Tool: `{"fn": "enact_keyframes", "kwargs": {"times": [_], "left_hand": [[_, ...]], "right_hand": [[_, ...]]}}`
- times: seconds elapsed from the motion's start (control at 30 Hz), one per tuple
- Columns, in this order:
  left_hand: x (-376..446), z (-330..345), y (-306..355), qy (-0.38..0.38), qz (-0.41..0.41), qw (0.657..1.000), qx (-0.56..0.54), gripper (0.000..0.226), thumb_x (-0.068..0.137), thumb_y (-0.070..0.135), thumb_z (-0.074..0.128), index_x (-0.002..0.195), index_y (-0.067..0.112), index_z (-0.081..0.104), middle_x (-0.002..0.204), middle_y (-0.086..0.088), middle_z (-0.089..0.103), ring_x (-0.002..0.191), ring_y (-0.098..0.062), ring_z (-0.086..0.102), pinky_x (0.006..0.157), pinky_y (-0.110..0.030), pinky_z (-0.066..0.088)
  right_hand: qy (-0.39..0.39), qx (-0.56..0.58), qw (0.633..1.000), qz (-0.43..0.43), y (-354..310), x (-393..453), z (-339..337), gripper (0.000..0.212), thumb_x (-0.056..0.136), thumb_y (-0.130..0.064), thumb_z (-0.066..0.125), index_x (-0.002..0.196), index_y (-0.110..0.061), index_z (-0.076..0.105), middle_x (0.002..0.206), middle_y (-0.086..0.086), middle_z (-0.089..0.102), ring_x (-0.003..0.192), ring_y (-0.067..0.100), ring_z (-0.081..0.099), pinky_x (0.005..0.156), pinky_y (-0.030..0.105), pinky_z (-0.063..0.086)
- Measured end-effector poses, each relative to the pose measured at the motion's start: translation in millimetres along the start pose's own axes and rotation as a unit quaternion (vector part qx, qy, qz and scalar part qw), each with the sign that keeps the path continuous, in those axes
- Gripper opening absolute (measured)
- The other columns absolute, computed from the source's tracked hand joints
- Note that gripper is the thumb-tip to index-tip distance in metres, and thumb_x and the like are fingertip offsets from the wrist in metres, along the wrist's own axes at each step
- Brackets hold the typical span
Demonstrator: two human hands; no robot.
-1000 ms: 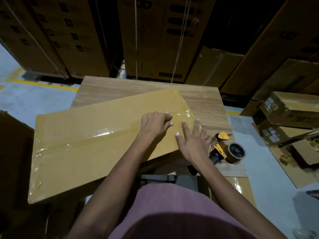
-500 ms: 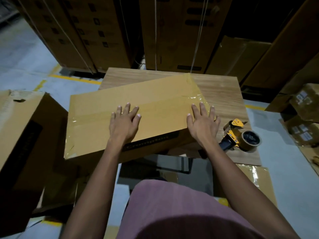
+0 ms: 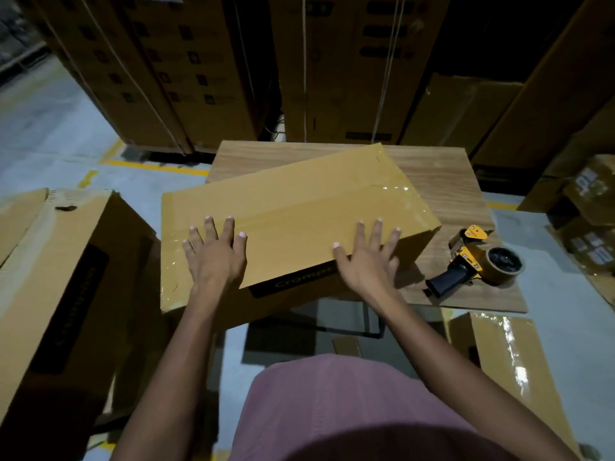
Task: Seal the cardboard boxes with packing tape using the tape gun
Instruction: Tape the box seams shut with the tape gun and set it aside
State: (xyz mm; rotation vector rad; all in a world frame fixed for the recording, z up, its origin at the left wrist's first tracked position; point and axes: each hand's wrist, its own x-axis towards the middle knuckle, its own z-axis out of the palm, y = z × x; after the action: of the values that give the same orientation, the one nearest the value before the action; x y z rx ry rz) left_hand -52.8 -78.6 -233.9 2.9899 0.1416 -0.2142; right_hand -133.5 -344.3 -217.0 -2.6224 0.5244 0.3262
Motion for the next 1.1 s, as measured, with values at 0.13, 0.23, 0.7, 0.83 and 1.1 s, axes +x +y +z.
{"fn": "enact_keyframes", "kwargs": {"times": [0.13,0.23,0.7,0.83,1.1], "left_hand": [[1.0,-5.5,-14.5,0.018,0.054,0.998,-0.009,0.06,0.105,0.057,0.02,0.16,0.032,0.025,0.169,-0.012,0.014,0.153,-0.043,0.01,0.122,-0.057,0.01],[13.4,-8.0,-34.1,0.013,0.121,0.993,0.01,0.059,0.106,0.056,0.021,0.159,0.031,0.028,0.167,-0.014,0.018,0.152,-0.042,0.012,0.122,-0.058,0.013],[132.3,-26.6,-26.2,0.022,0.121,0.992,0.031,0.083,0.09,0.075,0.04,0.128,0.004,0.057,0.134,-0.035,0.05,0.127,-0.052,0.043,0.108,-0.061,0.031],[108.1,-24.8,-10.5,0.033,0.084,0.996,0.011,0.09,0.082,0.084,0.045,0.116,0.003,0.063,0.128,-0.029,0.058,0.122,-0.046,0.05,0.101,-0.054,0.038],[93.4,-28.5,19.7,-0.033,0.158,0.985,-0.053,0.087,0.079,0.087,0.049,0.11,0.006,0.059,0.108,-0.02,0.067,0.106,-0.042,0.061,0.09,-0.049,0.041]], "right_hand": [[-0.066,-0.023,0.987,-0.143,-54.5,-28.1,36.7,0.088,0.099,-0.073,0.035,0.165,-0.031,-0.004,0.165,0.004,-0.036,0.147,0.041,-0.037,0.114,0.078,0.002],[-0.043,-0.056,0.983,-0.169,-81.8,-35.6,59.2,0.086,0.097,-0.077,0.033,0.165,-0.035,0.002,0.171,-0.001,-0.023,0.151,0.04,-0.031,0.106,0.086,0.008],[0.144,0.047,0.987,0.052,-54.0,-58.1,84.8,0.06,0.112,-0.035,0.037,0.162,-0.05,0.007,0.171,0.007,-0.022,0.155,0.047,-0.009,0.117,0.069,0.018],[0.075,0.413,0.89,0.177,-67.9,-77.2,83.2,0.07,0.113,-0.034,0.028,0.158,-0.042,-0.025,0.172,-0.001,-0.018,0.155,0.039,0.019,0.119,0.06,0.031],[0.067,0.582,0.777,0.231,-97.1,-96.9,73.5,0.1,0.1,-0.066,0.045,0.16,-0.028,-0.026,0.174,-0.001,-0.004,0.159,0.028,0.012,0.124,0.049,0.023]]}}
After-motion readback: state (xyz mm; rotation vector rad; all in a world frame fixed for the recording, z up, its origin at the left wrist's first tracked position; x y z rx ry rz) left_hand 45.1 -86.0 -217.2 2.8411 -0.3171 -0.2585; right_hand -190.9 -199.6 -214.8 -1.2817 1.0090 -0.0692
